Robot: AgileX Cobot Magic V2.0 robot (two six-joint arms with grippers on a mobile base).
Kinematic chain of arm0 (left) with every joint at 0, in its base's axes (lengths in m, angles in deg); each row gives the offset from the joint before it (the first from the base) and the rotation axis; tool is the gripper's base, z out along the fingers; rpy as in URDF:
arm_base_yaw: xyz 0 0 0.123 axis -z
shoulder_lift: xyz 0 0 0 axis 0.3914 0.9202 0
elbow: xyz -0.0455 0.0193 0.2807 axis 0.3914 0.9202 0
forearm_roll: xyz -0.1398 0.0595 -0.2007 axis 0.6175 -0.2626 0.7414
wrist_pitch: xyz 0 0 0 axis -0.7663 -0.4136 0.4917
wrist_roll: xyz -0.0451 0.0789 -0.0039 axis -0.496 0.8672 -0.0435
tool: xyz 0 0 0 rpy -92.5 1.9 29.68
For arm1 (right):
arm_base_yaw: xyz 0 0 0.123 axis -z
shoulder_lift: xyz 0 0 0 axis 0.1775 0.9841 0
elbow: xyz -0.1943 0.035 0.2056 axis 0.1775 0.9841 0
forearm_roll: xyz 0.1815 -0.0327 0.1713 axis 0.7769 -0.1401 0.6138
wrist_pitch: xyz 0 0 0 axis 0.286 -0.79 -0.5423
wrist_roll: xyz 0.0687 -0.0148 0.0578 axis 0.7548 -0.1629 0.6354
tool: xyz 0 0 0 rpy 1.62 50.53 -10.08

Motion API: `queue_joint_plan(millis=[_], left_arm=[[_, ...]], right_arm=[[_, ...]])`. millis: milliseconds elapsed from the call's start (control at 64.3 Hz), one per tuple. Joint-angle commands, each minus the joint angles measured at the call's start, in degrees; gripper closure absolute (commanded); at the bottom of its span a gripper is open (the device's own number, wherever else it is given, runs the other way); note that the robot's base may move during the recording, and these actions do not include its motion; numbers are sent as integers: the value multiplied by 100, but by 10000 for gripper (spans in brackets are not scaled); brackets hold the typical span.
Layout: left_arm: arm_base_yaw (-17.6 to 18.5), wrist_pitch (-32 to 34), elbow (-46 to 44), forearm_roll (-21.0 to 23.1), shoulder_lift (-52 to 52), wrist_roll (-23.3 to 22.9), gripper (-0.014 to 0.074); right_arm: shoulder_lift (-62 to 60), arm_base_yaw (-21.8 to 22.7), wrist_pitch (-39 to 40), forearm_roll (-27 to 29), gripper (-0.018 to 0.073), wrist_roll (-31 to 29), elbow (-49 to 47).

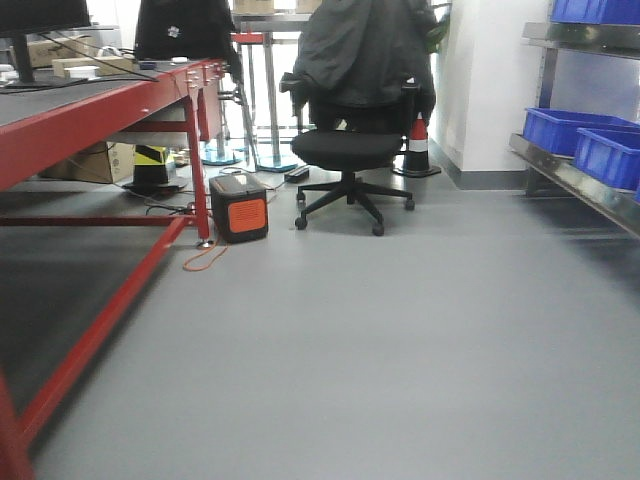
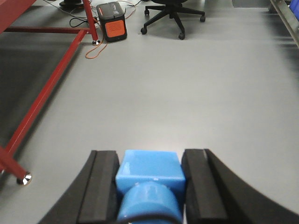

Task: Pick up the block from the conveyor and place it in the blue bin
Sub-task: 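Drive the base up to the shelf of blue bins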

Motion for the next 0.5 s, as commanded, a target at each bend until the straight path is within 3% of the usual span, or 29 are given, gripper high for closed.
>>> queue_joint_plan(millis=[0,482], left_arm=[[44,100,-6,7,-29,-52,707],[44,100,-6,7,-29,-52,707]], right_arm=[[0,-20,134,-61,721,-21,-43],[0,-20,134,-61,721,-21,-43]])
